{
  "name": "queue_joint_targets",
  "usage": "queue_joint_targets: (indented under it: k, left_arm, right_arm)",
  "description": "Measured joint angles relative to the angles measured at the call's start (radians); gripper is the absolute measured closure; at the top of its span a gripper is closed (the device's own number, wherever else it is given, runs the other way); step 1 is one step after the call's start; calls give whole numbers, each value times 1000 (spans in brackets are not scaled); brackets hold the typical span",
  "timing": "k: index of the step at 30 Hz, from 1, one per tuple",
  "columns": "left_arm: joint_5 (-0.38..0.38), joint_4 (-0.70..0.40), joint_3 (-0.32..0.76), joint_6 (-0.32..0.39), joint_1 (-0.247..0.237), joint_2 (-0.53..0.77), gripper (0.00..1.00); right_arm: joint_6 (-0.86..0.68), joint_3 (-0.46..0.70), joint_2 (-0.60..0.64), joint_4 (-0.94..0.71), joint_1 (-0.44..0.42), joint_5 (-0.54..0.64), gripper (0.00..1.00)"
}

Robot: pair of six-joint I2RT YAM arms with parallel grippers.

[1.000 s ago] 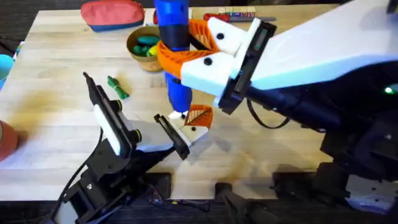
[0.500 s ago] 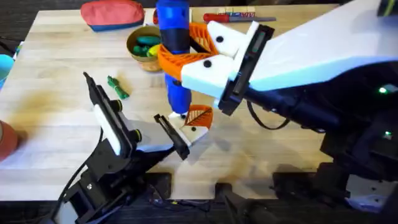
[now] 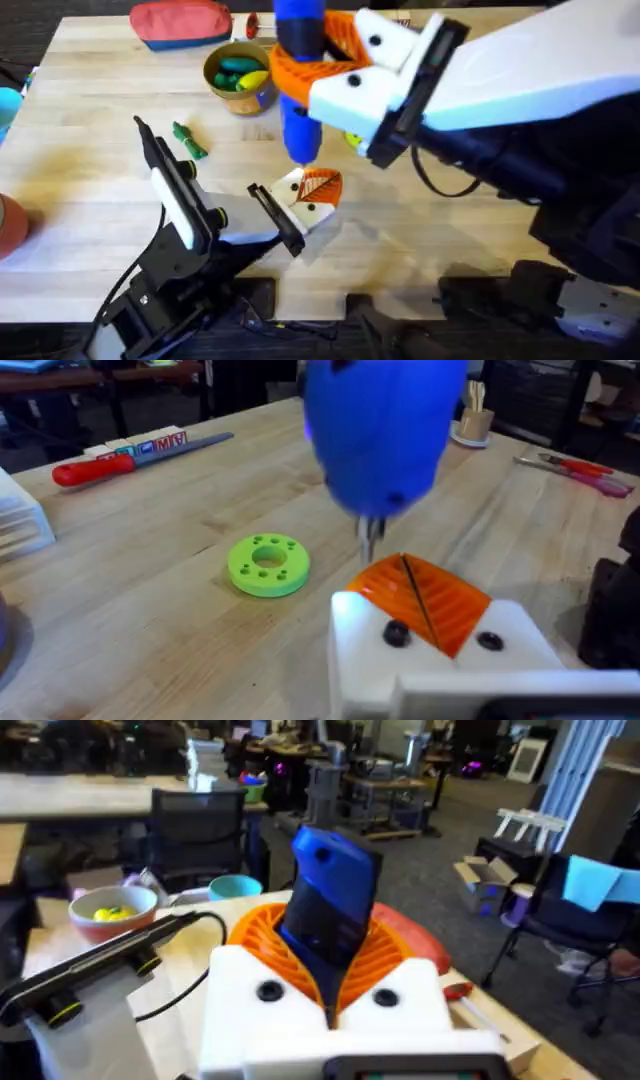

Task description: Pick up the gripper from the table and insert it into the empty holder that is missing its gripper. Then pick up a screw, insert it into the mounting hole, and use the screwdriver to tighten it. Finally, clean up the table by picking up the vegetable and placing it into the bucket.

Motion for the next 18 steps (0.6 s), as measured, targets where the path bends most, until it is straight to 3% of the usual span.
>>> queue_joint_targets:
  k: [6,9,18]
  left_arm:
    - [0,0,0,0,0,0,994]
    - [0,0,0,0,0,0,994]
    - [-1,0,0,0,0,0,993]
  right_arm:
    - [-81,0,-43,-17,-81,42,994]
    - [-210,0,-14,-100,-154,122,994]
    - [-738,-1,327,-122,-463,347,994]
